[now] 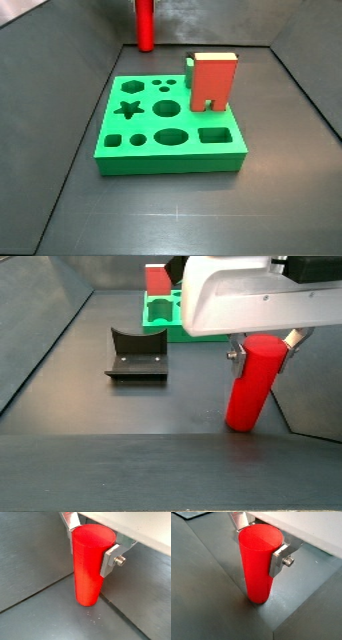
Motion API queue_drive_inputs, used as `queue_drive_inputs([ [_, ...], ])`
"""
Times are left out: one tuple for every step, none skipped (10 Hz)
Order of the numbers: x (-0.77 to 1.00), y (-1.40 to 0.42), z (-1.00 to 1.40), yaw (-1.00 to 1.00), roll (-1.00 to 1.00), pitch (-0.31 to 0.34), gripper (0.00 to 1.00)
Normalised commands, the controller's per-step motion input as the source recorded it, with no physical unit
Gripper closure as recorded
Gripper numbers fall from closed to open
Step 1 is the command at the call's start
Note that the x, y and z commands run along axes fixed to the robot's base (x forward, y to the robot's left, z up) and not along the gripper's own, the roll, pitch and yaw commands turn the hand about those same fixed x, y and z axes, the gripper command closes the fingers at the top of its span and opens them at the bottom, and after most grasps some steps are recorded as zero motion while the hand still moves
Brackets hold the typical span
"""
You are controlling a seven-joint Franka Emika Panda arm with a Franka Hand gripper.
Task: Pick up the round object. Move up. Move to above the board. Insert the round object.
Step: Move up, then move to above the board.
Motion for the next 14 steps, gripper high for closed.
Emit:
queue_drive_inputs([
  [0.0, 0.0, 0.83, 0.0, 0.0, 0.0, 1.0],
  [0.04, -0.07, 0.86, -0.02, -0.01, -0.015, 1.0],
  [0.0, -0.05, 0.71, -0.01, 0.01, 0.02, 1.0],
  [-0.01, -0.03, 0.63, -0.01, 0.03, 0.031, 1.0],
  [-0.01, -0.01, 0.44, 0.0, 0.05, 0.06, 1.0],
  [-0.01, 0.0, 0.3, 0.0, 0.07, 0.078, 1.0],
  [-0.09, -0.31, 1.0, 0.03, 0.13, -0.141, 1.0],
  [-0.09, -0.32, 1.0, 0.03, 0.14, -0.127, 1.0],
  [-0.11, -0.29, 1.0, 0.03, 0.17, -0.092, 1.0],
  [-0.11, -0.26, 1.0, 0.03, 0.15, -0.058, 1.0],
  [-0.1, -0.24, 1.0, 0.02, 0.13, -0.031, 1.0],
  [-0.08, -0.18, 1.0, 0.02, 0.1, 0.025, 1.0],
  [-0.06, -0.13, 0.91, 0.02, 0.09, 0.044, 1.0],
  [-0.04, -0.09, 0.75, 0.02, 0.09, 0.056, 1.0],
])
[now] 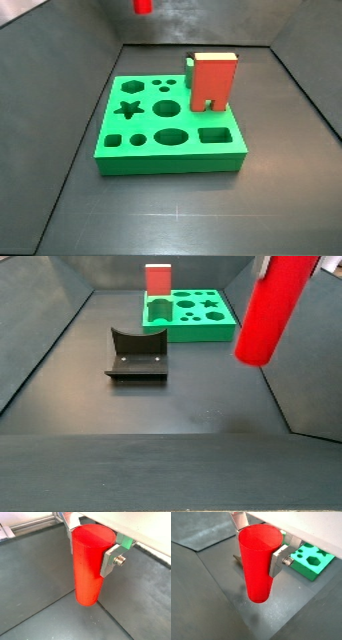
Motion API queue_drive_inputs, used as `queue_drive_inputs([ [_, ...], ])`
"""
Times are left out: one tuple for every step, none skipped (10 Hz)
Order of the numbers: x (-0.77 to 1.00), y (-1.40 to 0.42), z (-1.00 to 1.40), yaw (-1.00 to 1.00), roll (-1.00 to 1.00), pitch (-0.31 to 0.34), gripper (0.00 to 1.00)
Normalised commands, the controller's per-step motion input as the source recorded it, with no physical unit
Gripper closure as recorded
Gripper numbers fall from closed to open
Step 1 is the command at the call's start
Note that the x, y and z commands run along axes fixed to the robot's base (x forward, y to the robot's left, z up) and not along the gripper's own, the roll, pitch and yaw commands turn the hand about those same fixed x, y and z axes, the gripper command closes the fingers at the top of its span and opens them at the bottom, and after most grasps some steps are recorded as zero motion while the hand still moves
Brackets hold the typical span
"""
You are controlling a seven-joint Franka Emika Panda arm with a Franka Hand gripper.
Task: Pick up the round object. Move up. Move to above the board. Insert the round object.
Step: Move to above the board.
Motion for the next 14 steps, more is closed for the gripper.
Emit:
queue_drive_inputs([
  [-0.02, -0.06, 0.6, 0.02, 0.08, 0.074, 1.0],
  [0.0, -0.03, 0.44, 0.03, 0.08, 0.091, 1.0],
  [0.0, -0.02, 0.24, 0.03, 0.09, 0.103, 1.0],
  [0.21, -1.0, 0.12, -0.64, -0.04, 0.412, 1.0],
  [0.22, -1.0, 0.11, -0.62, -0.03, 0.387, 1.0],
  [0.22, -1.0, 0.12, -0.43, -0.04, 0.319, 1.0],
  [0.22, -1.0, 0.12, -0.21, -0.08, 0.212, 1.0],
  [0.23, -1.0, 0.12, -0.09, -0.07, 0.157, 1.0],
  [0.23, -1.0, 0.12, -0.04, -0.04, 0.129, 1.0],
  [0.24, -1.0, 0.12, -0.01, -0.03, 0.116, 1.0],
  [0.24, -1.0, 0.12, -0.01, -0.02, 0.115, 1.0],
  [0.25, -1.0, 0.13, 0.0, -0.02, 0.12, 1.0],
  [0.26, -1.0, 0.13, 0.0, -0.01, 0.12, 1.0],
  [0.26, -1.0, 0.13, 0.01, -0.01, 0.126, 1.0],
])
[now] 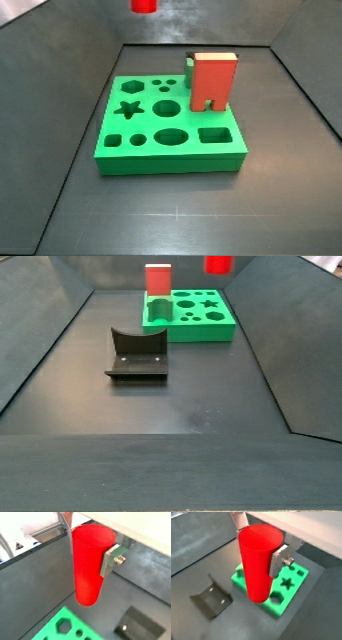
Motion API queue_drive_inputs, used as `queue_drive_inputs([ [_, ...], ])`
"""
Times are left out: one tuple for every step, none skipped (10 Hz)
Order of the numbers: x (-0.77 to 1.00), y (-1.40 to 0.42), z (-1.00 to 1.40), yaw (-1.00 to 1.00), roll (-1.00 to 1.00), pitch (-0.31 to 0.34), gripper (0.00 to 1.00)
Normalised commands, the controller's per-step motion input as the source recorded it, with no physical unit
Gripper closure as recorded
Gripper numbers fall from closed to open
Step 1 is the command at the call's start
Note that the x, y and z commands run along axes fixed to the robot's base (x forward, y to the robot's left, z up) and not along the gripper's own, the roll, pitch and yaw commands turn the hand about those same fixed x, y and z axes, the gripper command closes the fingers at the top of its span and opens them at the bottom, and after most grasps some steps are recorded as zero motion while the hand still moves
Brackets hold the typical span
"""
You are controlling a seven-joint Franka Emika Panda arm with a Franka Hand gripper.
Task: Pick up the round object. Move up. Move to above the board. Insert the round object.
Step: Move to above the board.
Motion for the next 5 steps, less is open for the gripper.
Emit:
queue_drive_inputs([
  [0.27, -1.0, 0.13, 0.01, -0.01, 0.129, 1.0],
  [0.29, -1.0, 0.13, 0.01, -0.01, 0.126, 1.0],
  [0.29, -1.0, 0.14, 0.01, 0.01, 0.123, 1.0],
  [0.31, -1.0, 0.15, 0.01, 0.0, 0.126, 1.0],
  [0.32, -1.0, 0.15, 0.0, -0.01, 0.128, 1.0],
])
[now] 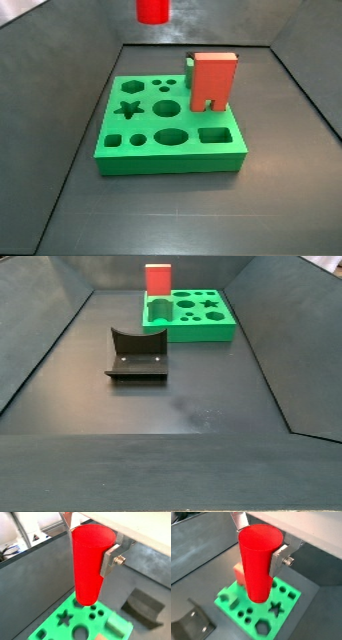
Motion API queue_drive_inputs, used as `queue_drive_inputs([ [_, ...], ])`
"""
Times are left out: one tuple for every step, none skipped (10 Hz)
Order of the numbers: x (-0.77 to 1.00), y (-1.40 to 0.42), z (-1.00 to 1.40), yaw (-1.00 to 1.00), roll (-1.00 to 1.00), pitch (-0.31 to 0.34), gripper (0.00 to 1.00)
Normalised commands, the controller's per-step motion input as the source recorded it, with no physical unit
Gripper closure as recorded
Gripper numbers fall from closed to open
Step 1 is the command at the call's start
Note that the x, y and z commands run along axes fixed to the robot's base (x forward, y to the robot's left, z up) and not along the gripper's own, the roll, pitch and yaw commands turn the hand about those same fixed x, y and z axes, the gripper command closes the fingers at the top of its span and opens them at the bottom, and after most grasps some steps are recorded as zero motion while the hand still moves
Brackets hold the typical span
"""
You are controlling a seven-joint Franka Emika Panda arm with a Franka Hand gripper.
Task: Pick up the round object. Move up. Move to above the board. Insert the round object.
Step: Move to above the board, then insert the round object.
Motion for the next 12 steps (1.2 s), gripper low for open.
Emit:
queue_drive_inputs([
  [0.34, -0.97, 0.16, 0.01, 0.01, 0.134, 1.0],
  [0.29, -0.75, 0.13, 0.01, 0.02, 0.137, 1.0],
  [0.19, -0.37, 0.07, 0.01, 0.02, 0.129, 1.0],
  [0.11, -0.2, 0.05, 0.01, 0.04, 0.094, 1.0],
  [0.36, 0.01, -0.86, -0.17, 0.11, 0.069, 1.0],
  [0.16, 0.0, -0.82, -0.15, 0.12, 0.0, 1.0],
  [0.13, 0.0, -0.85, -0.13, 0.14, 0.0, 1.0],
  [0.33, 0.0, -0.9, -0.13, 0.1, 0.0, 1.0],
  [0.19, 0.0, -0.94, -0.1, 0.19, 0.0, 1.0],
  [0.0, 0.0, -0.93, -0.07, 0.21, -0.04, 1.0],
  [-0.17, 0.04, -0.86, -0.17, 0.14, -0.051, 1.0],
  [-0.15, 0.05, -0.82, -0.18, 0.13, -0.041, 1.0],
])
